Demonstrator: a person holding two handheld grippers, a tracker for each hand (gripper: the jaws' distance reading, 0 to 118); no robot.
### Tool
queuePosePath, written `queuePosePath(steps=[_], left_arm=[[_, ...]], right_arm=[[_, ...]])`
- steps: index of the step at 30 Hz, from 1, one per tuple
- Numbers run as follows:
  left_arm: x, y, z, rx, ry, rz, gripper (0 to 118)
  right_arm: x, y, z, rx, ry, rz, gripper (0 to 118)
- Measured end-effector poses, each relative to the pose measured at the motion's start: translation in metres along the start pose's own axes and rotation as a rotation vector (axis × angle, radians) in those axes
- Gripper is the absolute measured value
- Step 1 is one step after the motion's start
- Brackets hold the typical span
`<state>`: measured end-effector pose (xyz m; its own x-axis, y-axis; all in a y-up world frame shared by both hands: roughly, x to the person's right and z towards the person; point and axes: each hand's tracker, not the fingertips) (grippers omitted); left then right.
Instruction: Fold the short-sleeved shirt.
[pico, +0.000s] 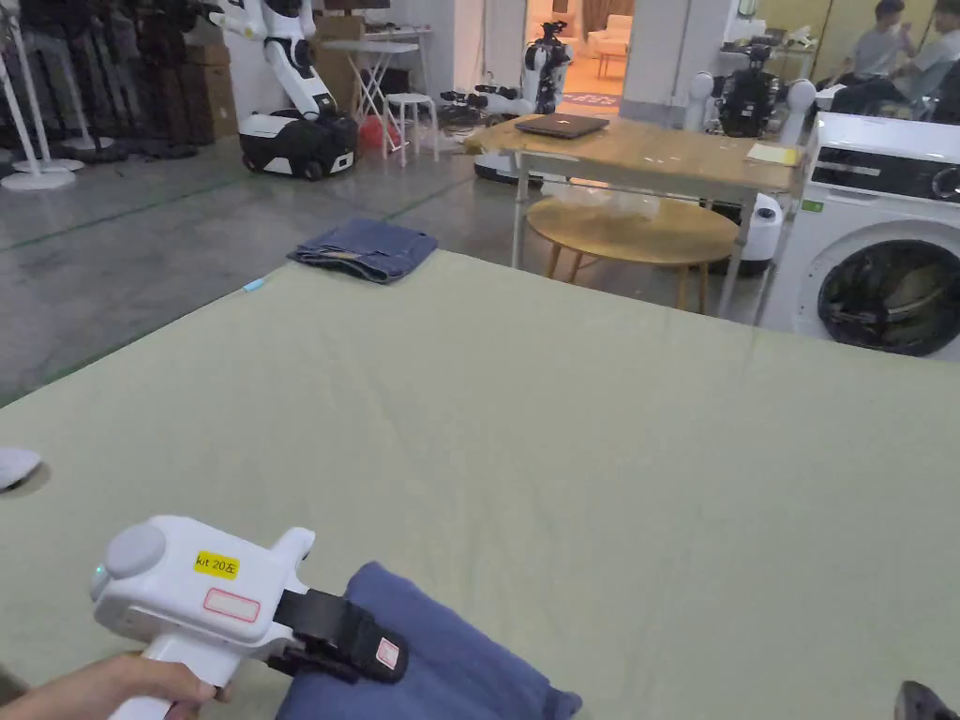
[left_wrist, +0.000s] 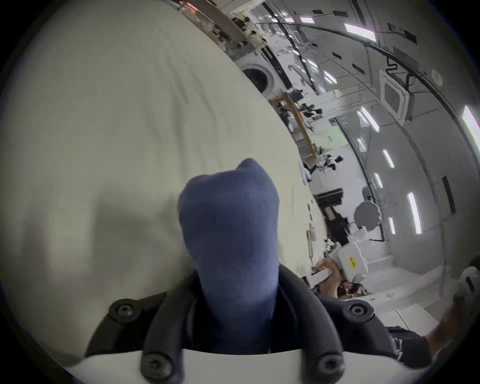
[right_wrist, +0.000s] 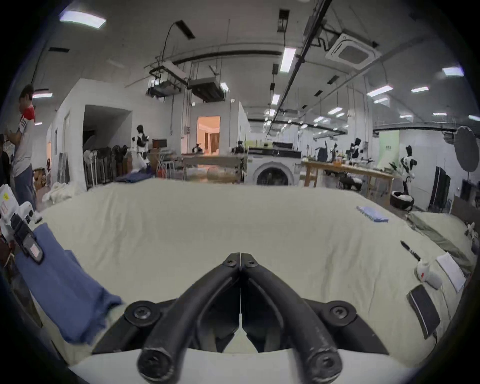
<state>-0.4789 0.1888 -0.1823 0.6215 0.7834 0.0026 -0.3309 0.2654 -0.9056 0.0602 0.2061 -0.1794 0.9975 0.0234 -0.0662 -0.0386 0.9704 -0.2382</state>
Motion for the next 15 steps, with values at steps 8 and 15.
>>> queuePosePath(steps=[8, 15], left_arm=[[-0.05, 0.052, 0.119, 0.056, 0.197, 0.069, 18], [-0.071, 0.075, 0.165, 0.047, 0.382, 0.134, 18]], right_arm=[[0.013, 0.002, 0.003, 0.022, -0.022, 0.006, 0], [0.014, -0.003, 0.004, -0.02, -0.046, 0.025, 0]])
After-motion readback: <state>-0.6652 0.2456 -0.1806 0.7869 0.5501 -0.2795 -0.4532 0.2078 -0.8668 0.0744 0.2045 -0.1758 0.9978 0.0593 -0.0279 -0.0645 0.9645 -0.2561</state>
